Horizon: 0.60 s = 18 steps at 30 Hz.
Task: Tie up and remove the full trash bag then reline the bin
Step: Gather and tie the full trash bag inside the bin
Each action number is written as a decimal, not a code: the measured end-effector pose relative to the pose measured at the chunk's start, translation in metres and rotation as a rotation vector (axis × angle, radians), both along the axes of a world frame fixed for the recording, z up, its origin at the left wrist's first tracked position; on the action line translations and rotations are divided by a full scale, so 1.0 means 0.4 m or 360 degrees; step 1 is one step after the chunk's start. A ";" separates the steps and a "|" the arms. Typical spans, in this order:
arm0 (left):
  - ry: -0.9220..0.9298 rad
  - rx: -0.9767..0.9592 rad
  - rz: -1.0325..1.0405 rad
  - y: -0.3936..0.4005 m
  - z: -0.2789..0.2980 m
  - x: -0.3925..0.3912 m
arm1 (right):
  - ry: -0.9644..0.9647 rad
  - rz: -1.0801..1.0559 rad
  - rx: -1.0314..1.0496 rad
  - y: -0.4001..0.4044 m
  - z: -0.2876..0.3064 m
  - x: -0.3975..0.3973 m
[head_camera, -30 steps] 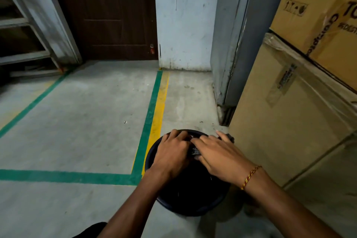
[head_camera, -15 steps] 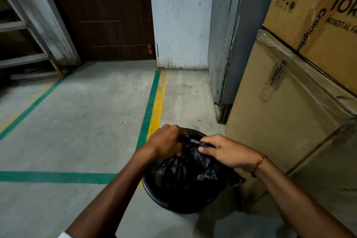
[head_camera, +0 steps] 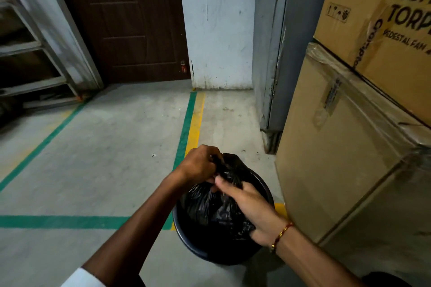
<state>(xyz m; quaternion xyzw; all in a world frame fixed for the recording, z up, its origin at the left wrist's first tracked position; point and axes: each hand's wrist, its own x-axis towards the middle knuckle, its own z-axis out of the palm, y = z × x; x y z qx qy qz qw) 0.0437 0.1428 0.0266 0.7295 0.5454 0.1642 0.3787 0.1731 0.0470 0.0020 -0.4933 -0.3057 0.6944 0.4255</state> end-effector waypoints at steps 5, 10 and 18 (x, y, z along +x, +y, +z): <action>0.0416 0.0281 -0.0236 -0.010 0.038 -0.018 | -0.0436 0.0246 0.0278 0.018 0.016 0.027; 0.0940 0.0524 -0.0262 -0.060 0.039 -0.010 | -0.0632 0.0329 0.0474 0.047 0.075 0.095; 0.0815 -0.0001 -0.0261 -0.022 0.078 -0.001 | -0.0422 0.0362 0.0359 0.035 0.087 0.091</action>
